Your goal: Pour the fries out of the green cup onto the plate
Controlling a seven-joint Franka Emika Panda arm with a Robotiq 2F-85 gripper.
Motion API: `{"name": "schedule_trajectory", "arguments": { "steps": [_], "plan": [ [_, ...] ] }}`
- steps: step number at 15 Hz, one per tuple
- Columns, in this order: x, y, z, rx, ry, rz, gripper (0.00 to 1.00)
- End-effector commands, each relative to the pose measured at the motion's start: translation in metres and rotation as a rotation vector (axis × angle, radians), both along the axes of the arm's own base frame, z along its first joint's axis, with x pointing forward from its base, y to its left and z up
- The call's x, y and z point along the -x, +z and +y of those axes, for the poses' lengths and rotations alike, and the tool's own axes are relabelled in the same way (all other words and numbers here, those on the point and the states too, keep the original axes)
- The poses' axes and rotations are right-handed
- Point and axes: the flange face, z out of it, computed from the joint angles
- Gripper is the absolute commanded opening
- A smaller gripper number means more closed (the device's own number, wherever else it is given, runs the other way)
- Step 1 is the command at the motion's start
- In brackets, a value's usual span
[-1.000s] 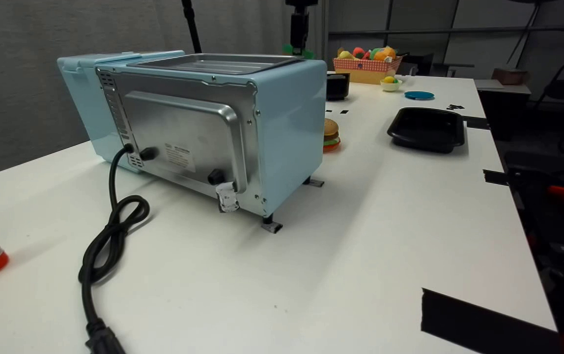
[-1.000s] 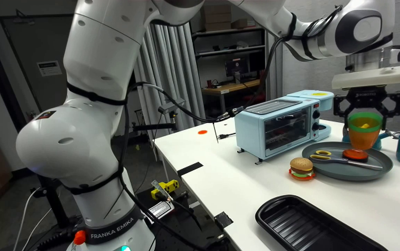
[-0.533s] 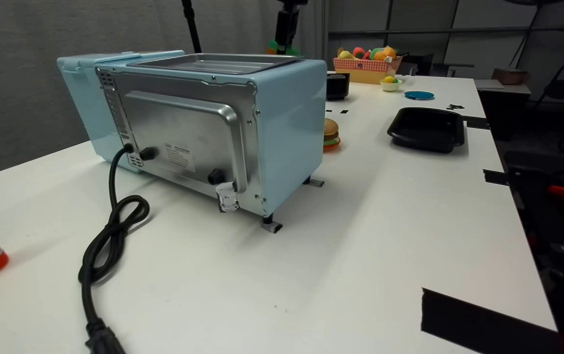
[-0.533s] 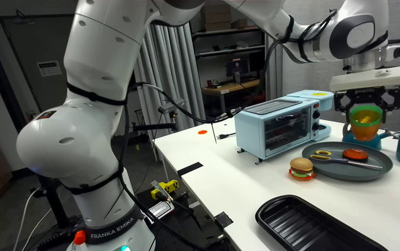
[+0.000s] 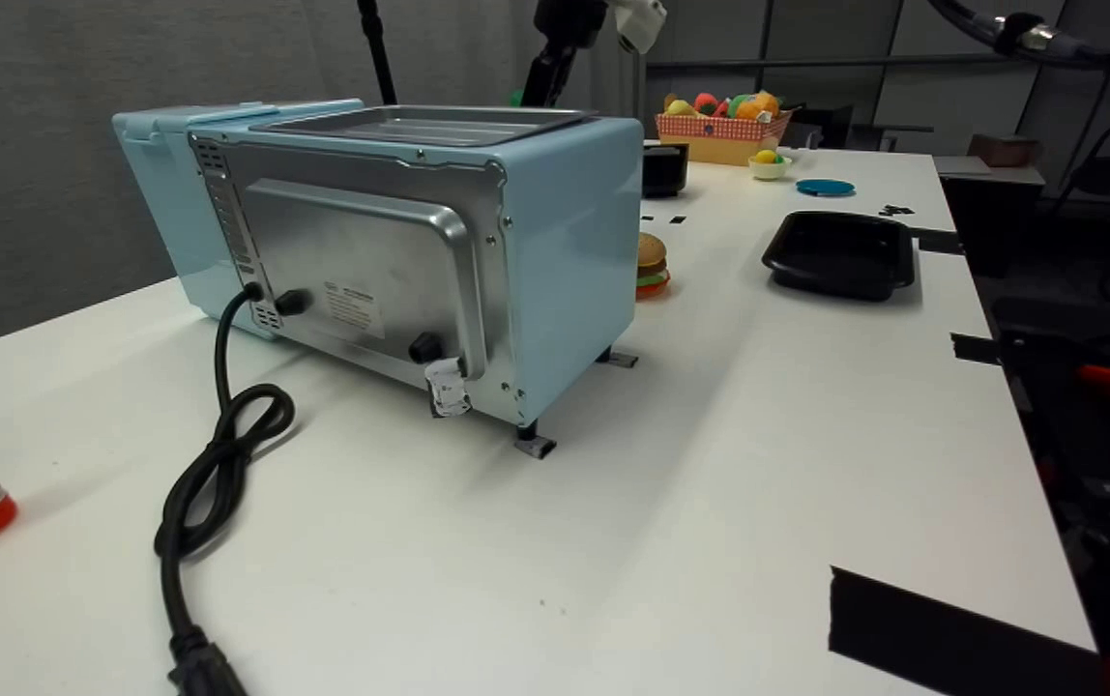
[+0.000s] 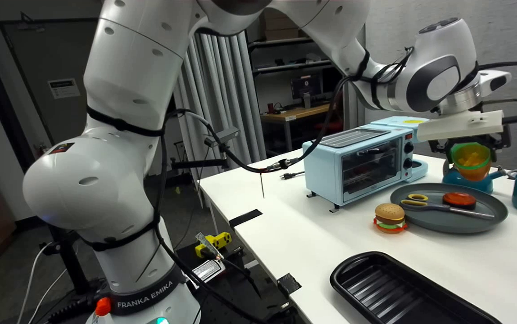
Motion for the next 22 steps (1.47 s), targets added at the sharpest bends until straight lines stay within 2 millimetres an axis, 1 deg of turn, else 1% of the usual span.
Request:
{"name": "schedule_trajectory", "arguments": {
  "steps": [1,6,12,17,19,22],
  "plan": [
    [0.01,-0.006,0.011,-0.016,-0.039,-0.094,0.58],
    [0.024,-0.01,0.022,-0.021,-0.064,-0.252,0.58],
    [0.041,-0.011,0.029,-0.011,-0.062,-0.399,0.58],
    [0.05,-0.007,0.031,0.019,-0.053,-0.536,0.58],
    [0.056,-0.006,0.033,0.034,-0.03,-0.597,0.58],
    [0.067,-0.008,0.031,0.057,-0.009,-0.659,0.58]
  ]
}}
